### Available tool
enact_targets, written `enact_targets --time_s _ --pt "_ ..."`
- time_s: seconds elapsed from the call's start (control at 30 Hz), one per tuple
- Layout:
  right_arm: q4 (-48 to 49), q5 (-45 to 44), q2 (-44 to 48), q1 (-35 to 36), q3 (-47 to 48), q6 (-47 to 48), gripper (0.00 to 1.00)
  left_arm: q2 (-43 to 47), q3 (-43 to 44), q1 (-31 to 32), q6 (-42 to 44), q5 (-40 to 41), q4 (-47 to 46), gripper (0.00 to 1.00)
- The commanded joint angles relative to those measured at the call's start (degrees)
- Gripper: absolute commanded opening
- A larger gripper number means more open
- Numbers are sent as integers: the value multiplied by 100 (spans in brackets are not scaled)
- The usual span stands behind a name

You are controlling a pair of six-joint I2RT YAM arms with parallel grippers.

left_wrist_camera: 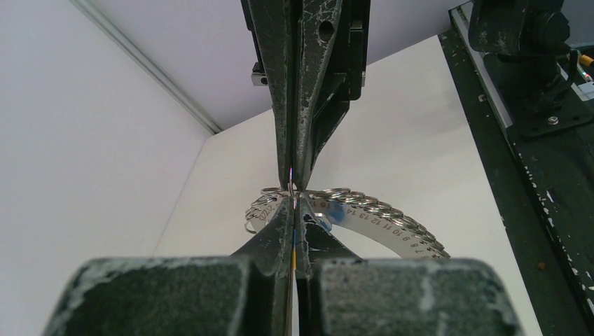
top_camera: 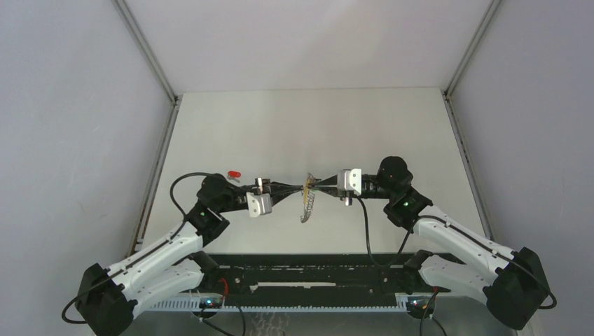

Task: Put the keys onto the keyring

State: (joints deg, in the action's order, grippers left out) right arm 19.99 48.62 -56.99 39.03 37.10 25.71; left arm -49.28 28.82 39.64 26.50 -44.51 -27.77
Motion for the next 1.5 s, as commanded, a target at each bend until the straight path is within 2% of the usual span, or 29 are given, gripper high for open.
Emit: enact_targets --time_s 0.0,1.47 --pt "313 136 77 18 12 -49 0 77 -16 9 14 71 -92 0" --pt "234 169 39 88 52 -27 0 49 -17 10 -97 -48 -276 0"
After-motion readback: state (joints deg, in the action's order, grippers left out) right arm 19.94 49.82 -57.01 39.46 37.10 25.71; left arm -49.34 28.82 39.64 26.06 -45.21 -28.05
